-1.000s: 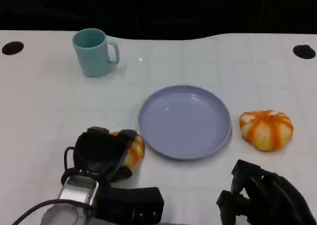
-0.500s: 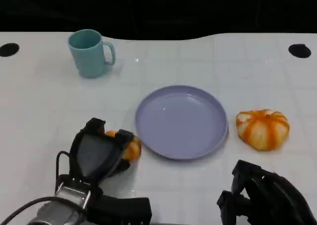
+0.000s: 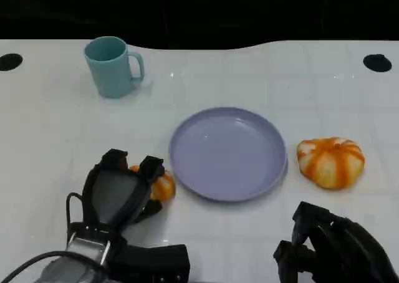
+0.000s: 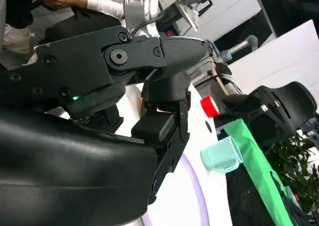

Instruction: Grasp the bread from the table and place it into the plate.

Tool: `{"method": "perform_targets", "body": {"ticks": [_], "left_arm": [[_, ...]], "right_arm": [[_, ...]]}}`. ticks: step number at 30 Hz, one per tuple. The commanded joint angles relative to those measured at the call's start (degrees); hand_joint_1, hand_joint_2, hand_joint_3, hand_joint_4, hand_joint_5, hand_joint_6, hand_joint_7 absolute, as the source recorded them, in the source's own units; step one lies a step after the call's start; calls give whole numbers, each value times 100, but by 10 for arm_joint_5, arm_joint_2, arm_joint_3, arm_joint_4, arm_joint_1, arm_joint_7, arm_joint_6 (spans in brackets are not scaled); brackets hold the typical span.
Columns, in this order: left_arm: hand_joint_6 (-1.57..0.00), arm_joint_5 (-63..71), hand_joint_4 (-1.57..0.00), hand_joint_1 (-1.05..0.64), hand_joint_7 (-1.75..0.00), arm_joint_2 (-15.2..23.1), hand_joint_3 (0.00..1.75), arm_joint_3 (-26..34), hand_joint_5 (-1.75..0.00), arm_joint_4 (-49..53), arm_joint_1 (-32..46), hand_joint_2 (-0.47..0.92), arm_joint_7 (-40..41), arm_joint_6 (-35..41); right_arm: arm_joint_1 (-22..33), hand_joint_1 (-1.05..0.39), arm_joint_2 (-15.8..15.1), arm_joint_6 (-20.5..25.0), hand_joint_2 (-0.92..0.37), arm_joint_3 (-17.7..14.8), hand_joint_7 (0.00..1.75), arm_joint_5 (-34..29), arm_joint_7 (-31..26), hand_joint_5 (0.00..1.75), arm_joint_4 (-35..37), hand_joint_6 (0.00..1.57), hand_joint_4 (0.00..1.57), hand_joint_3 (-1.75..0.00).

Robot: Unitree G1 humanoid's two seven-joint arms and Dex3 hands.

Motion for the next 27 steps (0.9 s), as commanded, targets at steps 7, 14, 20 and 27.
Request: {"method": "perform_targets", "body": {"ticks": [7, 14, 20, 27], "left_arm": [[-70, -29, -78, -22, -154, 50, 24, 47, -175, -140, 89, 92, -91, 43], [-68, -41, -84, -16, -168, 58, 34, 87, -175, -215, 133, 85, -56, 17], [-74, -80, -87, -10, -166, 40, 100, 127, -175, -241, 148, 50, -16, -37], [-73, -81, -91, -5, -173, 30, 118, 147, -175, -250, 135, 39, 12, -68]], "right_arm": [[3, -73, -7, 1, -92, -7, 141, 4, -2, 161, -5, 79, 90, -23], [3, -74, -8, 0, -92, -6, 141, 0, -5, 161, -7, 79, 90, -22], [2, -73, -7, 5, -92, -7, 141, 4, -4, 162, -6, 78, 90, -22], [-1, -74, -5, -1, -92, -7, 142, 6, 4, 163, 3, 78, 90, -22]]}}
